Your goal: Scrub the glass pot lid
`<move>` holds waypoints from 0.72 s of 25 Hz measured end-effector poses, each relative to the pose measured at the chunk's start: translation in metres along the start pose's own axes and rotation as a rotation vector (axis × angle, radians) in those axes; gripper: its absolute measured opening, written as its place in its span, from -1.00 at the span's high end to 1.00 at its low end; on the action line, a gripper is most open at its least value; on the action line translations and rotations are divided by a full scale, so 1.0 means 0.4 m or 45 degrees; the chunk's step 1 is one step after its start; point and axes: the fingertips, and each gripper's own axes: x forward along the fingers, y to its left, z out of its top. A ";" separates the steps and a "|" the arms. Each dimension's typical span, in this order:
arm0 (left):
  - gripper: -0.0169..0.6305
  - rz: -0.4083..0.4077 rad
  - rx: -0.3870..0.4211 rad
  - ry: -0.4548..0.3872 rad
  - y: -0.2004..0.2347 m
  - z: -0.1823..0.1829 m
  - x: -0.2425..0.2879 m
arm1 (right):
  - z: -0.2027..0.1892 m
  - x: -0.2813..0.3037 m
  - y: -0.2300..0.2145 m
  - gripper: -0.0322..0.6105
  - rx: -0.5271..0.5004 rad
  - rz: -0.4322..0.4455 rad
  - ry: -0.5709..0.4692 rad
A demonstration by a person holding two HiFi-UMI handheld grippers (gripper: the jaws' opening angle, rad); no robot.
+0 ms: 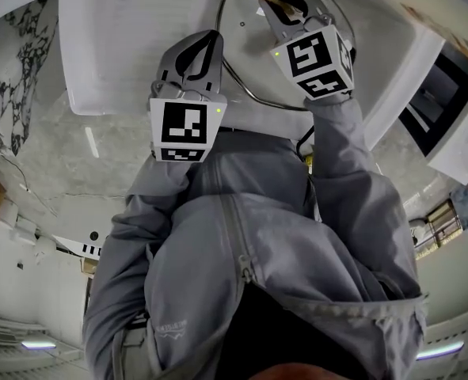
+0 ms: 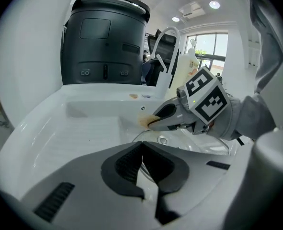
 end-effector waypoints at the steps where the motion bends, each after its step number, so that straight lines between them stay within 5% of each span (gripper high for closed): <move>1: 0.92 -0.002 0.003 0.015 0.000 -0.007 0.004 | -0.004 0.012 0.006 0.79 -0.024 0.017 0.019; 18: 0.93 -0.023 0.138 0.275 -0.035 -0.085 0.046 | -0.065 0.132 0.068 0.79 -0.446 0.146 0.236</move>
